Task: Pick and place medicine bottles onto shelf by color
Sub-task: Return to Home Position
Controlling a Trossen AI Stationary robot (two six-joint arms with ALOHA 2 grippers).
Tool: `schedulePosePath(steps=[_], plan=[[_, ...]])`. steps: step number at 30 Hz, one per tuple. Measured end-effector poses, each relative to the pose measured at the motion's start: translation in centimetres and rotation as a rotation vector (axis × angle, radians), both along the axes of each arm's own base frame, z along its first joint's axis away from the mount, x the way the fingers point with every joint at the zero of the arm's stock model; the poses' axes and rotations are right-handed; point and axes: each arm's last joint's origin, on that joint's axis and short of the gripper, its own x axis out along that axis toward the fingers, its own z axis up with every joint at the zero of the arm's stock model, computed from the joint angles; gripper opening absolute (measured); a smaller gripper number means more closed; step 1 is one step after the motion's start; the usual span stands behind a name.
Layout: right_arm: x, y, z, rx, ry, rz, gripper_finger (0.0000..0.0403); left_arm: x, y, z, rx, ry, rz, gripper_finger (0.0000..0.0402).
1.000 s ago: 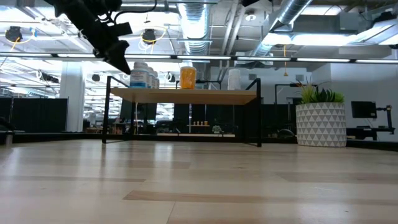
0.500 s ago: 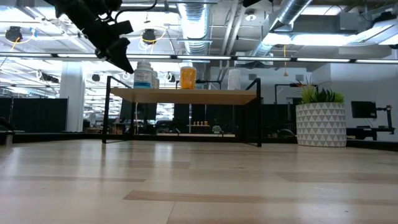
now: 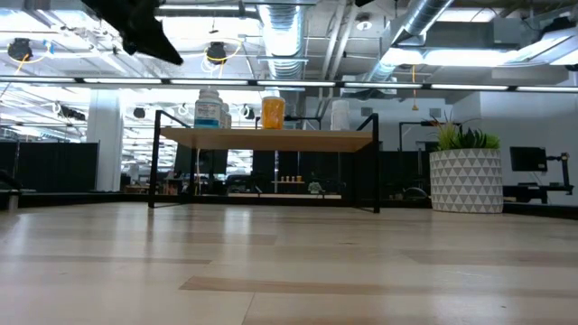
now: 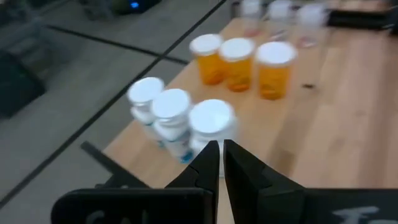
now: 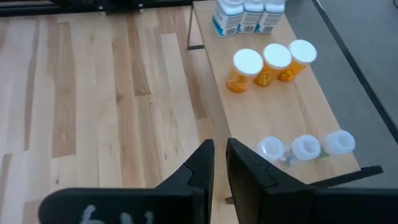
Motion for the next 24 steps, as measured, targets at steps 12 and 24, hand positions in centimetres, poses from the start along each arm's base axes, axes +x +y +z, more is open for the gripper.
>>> schedulePosePath(steps=[12,24], plan=[[0.2,1.7,0.0,0.017,-0.005,0.05,0.0065,-2.1,-3.4,-1.2,-0.137,-0.207,-0.375,0.0005],[0.3,2.5,0.0,0.02,-0.007,0.078,0.0065,-2.7,-4.4,-6.4,-0.096,-0.454,-0.392,0.0]])
